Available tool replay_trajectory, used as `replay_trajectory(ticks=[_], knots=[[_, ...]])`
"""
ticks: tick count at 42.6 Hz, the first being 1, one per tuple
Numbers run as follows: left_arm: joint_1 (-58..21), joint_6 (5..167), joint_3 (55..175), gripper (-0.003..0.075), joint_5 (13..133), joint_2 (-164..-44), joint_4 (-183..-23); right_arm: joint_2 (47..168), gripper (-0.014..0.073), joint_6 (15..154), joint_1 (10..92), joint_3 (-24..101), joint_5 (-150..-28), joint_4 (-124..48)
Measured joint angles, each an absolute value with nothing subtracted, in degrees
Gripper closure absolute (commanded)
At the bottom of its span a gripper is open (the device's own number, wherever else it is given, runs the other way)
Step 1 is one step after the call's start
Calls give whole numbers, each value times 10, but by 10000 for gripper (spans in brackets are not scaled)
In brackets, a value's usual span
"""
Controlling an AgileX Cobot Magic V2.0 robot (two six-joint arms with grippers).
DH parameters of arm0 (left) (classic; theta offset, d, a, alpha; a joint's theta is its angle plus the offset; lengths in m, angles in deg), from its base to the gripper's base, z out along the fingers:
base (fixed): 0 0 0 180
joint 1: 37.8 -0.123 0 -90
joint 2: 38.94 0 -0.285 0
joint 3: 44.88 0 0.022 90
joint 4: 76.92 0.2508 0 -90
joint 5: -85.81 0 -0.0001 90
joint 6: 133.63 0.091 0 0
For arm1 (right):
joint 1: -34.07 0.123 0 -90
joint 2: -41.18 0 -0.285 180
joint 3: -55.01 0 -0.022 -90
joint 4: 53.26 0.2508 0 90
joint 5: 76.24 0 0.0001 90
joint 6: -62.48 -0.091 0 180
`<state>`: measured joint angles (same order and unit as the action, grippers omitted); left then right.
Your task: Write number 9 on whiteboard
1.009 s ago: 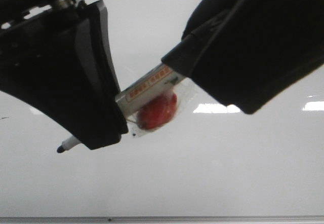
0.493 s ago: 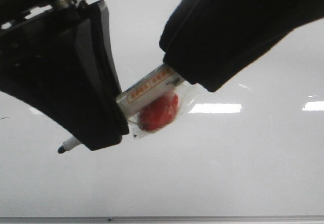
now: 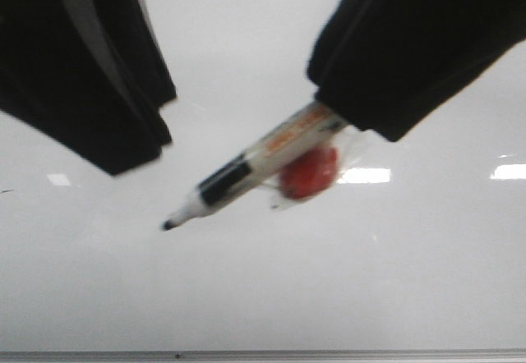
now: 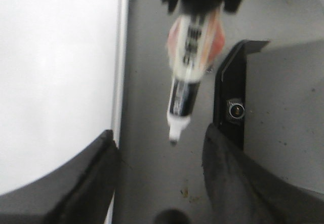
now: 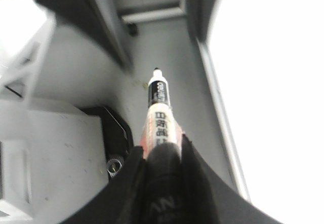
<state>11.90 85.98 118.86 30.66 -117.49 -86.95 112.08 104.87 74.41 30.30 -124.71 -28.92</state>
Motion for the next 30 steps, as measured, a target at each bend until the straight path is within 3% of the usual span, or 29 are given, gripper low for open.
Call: replay_trajectory(ticks=[10, 18, 23, 30], knots=[[-26, 824, 1150, 341, 331, -1056, -873, 1061, 662, 906, 616, 311, -1283, -389], [-176, 796, 1090, 341, 374, -976, -925, 989, 662, 855, 499, 256, -1217, -348], [-245, 791, 1070, 341, 386, -955, -979, 974, 662, 860, 486, 221, -1165, -304], [-281, 790, 1066, 341, 395, -953, -1000, 992, 662, 865, 485, 211, -1094, -287]])
